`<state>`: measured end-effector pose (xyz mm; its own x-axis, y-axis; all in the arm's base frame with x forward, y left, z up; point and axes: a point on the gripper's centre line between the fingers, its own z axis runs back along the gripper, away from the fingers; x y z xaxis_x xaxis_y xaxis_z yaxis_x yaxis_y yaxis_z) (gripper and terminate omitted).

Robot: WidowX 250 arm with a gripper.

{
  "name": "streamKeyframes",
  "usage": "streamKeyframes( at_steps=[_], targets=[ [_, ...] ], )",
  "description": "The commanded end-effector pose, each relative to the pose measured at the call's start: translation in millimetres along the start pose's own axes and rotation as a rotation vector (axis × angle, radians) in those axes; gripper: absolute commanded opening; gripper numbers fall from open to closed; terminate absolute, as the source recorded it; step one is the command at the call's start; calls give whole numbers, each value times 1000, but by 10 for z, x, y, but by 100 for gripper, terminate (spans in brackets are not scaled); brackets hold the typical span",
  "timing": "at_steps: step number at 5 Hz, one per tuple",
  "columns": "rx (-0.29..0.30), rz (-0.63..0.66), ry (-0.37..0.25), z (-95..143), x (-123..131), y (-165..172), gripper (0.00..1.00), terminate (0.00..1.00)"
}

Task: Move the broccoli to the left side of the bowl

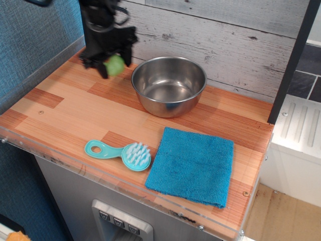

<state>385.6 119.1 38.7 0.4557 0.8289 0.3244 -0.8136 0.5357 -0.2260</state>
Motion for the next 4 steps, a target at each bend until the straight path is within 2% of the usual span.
streamKeyframes(
  at_steps=[1,3,4],
  targets=[
    [-16,-17,-9,39,-122,-122,0,0],
    [2,11,-6,-29,-134,-33,0,0],
    [50,66,-23,23,-134,-11,100,0]
  ],
)
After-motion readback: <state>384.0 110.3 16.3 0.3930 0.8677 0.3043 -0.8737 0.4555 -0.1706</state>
